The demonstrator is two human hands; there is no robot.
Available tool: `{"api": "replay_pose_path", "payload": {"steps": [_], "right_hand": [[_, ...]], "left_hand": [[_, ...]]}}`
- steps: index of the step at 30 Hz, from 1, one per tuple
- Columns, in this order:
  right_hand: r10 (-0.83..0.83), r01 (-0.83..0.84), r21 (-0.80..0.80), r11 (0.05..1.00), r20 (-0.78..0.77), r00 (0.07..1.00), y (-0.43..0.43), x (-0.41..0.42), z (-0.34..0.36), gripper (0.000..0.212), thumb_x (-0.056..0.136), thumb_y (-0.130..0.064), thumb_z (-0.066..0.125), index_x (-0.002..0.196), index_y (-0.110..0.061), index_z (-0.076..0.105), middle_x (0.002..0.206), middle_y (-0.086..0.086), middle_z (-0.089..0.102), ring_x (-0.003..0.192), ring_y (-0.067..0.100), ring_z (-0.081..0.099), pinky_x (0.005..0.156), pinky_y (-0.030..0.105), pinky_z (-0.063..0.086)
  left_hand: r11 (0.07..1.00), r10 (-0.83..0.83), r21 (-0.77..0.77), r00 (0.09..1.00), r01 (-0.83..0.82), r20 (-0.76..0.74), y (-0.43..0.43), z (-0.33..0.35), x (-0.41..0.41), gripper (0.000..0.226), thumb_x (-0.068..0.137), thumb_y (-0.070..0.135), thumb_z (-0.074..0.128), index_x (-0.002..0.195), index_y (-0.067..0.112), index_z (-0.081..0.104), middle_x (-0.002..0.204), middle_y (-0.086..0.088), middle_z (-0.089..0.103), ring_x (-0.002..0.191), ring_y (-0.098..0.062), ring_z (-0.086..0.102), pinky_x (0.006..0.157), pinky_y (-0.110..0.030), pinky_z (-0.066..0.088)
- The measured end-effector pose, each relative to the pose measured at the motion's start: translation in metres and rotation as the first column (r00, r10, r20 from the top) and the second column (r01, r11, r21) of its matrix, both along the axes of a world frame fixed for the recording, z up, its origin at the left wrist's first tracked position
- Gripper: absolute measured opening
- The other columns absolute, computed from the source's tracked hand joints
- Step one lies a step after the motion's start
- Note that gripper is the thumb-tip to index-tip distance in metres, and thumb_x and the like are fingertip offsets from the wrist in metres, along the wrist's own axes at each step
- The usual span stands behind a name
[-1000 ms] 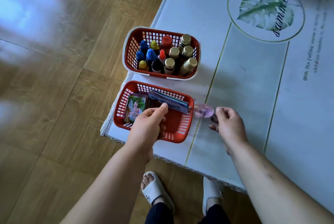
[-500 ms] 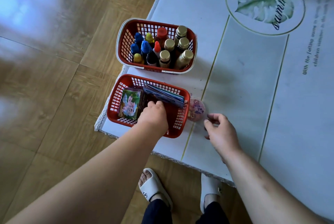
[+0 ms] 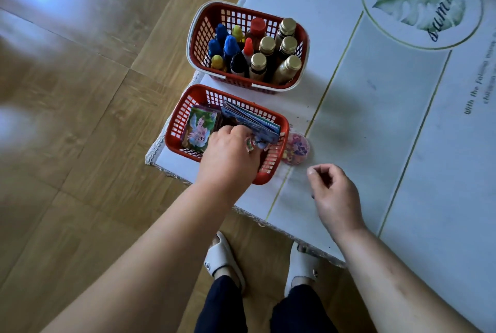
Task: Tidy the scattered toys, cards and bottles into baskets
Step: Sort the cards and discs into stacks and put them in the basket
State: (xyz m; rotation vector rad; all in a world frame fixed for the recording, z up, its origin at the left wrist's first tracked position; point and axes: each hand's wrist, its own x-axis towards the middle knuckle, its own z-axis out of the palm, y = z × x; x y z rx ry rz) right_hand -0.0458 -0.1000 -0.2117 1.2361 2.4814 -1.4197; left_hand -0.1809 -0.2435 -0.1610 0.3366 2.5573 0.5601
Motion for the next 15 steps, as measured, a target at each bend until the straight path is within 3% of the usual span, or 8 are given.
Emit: {"api": "replay_pose_path", "payload": {"steps": [5, 7, 10, 13, 15], "right_hand": [[0.334, -0.334, -0.048, 0.941, -0.001, 0.942, -0.024, 0.008, 0.024, 0.005, 0.088, -0.032, 0.063, 0.086, -0.028, 0.063, 0.077, -0.015, 0.062, 0.075, 0.001, 0.059, 0.064, 0.015, 0.045], [0.502, -0.5, -0.081, 0.862, 0.014, 0.865, -0.041, 0.02, 0.024, 0.003, 0.086, -0.03, 0.066, 0.085, -0.028, 0.065, 0.078, -0.016, 0.063, 0.074, 0.003, 0.06, 0.066, 0.014, 0.047], [0.742, -0.736, -0.097, 0.67, 0.079, 0.666, -0.069, 0.037, 0.008, 0.006, 0.086, -0.031, 0.067, 0.089, -0.026, 0.069, 0.084, -0.014, 0.065, 0.077, 0.002, 0.057, 0.068, 0.007, 0.04], [0.818, -0.803, -0.191, 0.565, 0.253, 0.516, -0.089, 0.054, -0.028, 0.01, 0.089, -0.035, 0.063, 0.092, -0.028, 0.069, 0.093, -0.011, 0.067, 0.086, 0.006, 0.059, 0.076, 0.02, 0.045], [0.796, -0.782, -0.253, 0.57, 0.405, 0.449, -0.098, 0.066, -0.061, 0.012, 0.09, -0.037, 0.061, 0.091, -0.028, 0.069, 0.09, -0.009, 0.067, 0.082, 0.009, 0.061, 0.073, 0.026, 0.048]], "left_hand": [[0.891, 0.344, 0.309, 0.939, -0.332, 0.017, -0.047, 0.022, 0.051, 0.019, 0.093, 0.023, 0.06, 0.111, 0.026, 0.063, 0.109, 0.011, 0.061, 0.1, -0.008, 0.058, 0.087, -0.026, 0.048], [0.786, 0.516, 0.345, 0.852, -0.513, 0.093, -0.071, 0.014, 0.077, 0.017, 0.092, 0.019, 0.059, 0.104, 0.029, 0.064, 0.103, 0.011, 0.064, 0.093, -0.004, 0.061, 0.083, -0.022, 0.048], [0.561, 0.719, 0.364, 0.656, -0.743, 0.231, -0.102, -0.004, 0.115, 0.016, 0.092, 0.014, 0.06, 0.097, 0.027, 0.066, 0.095, 0.011, 0.068, 0.086, 0.001, 0.063, 0.079, -0.02, 0.05], [0.385, 0.805, 0.327, 0.487, -0.863, 0.337, -0.121, -0.034, 0.149, 0.015, 0.091, 0.01, 0.059, 0.098, 0.02, 0.068, 0.09, 0.009, 0.069, 0.083, -0.007, 0.064, 0.08, -0.031, 0.054], [0.281, 0.822, 0.298, 0.389, -0.912, 0.417, -0.128, -0.058, 0.166, 0.016, 0.091, 0.009, 0.059, 0.097, 0.02, 0.068, 0.091, 0.006, 0.069, 0.085, -0.011, 0.065, 0.084, -0.038, 0.056]]}}
